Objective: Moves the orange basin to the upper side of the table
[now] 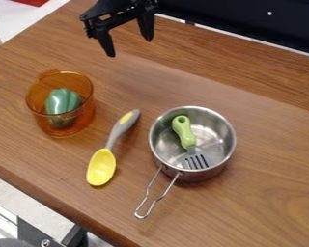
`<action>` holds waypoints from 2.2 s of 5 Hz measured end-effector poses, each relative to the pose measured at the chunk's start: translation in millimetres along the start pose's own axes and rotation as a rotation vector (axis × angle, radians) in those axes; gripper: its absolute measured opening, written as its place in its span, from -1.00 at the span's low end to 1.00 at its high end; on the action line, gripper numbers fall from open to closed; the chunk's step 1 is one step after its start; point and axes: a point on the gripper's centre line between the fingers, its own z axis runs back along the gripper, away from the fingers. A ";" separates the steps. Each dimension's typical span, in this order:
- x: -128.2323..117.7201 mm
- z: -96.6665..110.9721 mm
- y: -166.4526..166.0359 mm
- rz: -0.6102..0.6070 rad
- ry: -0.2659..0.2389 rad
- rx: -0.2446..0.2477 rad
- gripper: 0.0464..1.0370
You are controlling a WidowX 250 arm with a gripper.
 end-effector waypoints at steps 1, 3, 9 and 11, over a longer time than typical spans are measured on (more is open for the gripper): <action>-4.8 -9.4 4.8 0.001 0.031 0.025 0.92; -4.4 4.0 23.6 0.002 0.072 0.026 0.92; -3.1 24.1 145.5 -0.079 0.066 0.063 0.92; -13.3 -0.5 161.9 -0.050 0.010 0.074 0.92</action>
